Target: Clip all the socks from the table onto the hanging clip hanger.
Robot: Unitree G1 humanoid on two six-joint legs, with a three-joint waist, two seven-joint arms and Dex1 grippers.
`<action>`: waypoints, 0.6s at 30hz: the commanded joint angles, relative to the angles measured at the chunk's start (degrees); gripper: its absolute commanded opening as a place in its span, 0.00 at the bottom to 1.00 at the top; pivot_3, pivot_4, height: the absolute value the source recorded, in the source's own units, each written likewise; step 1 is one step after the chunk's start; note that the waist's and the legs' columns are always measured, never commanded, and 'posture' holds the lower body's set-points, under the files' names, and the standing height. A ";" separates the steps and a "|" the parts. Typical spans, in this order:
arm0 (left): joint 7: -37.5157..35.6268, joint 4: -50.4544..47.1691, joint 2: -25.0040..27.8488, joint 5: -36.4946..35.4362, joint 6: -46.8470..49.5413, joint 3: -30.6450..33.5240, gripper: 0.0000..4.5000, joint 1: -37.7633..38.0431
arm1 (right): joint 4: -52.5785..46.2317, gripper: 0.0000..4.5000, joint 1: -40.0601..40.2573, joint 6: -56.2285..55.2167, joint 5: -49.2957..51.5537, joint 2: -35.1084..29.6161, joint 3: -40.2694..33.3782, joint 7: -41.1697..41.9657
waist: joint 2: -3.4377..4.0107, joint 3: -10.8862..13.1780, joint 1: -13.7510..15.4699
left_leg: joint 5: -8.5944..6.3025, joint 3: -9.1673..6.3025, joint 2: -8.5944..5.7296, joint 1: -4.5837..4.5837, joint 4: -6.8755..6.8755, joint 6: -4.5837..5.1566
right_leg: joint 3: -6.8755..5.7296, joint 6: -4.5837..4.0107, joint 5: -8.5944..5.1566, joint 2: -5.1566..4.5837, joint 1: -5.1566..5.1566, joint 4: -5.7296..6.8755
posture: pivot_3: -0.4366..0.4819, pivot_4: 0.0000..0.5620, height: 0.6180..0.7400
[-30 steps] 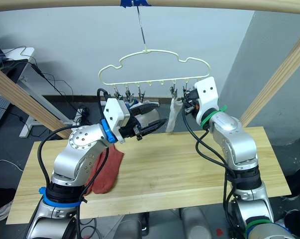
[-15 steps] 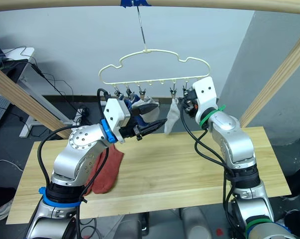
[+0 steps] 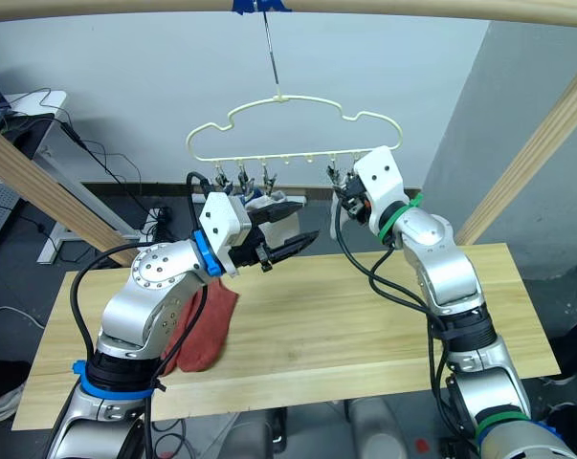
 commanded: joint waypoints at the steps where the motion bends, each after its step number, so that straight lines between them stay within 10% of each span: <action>1: -0.25 -2.01 0.35 0.28 -1.38 -0.03 0.64 0.27 | -1.36 0.48 -1.32 -0.53 1.04 1.60 -1.84 -0.36 | 0.01 0.00 0.00 | 0.00 -0.01 0.00 0.00 0.00 0.00 | -0.01 0.00 0.00 0.00 0.00 0.00 | 0.29 0.42 1.00; 18: -0.80 -1.88 0.12 0.83 -1.94 -0.29 0.64 0.91 | -5.33 0.48 -0.52 4.27 2.55 2.33 -5.29 -0.92 | 0.01 -0.01 0.06 | 0.00 -0.03 0.03 0.00 0.01 0.00 | -0.03 0.00 0.00 -0.06 0.00 0.02 | 0.29 0.42 1.00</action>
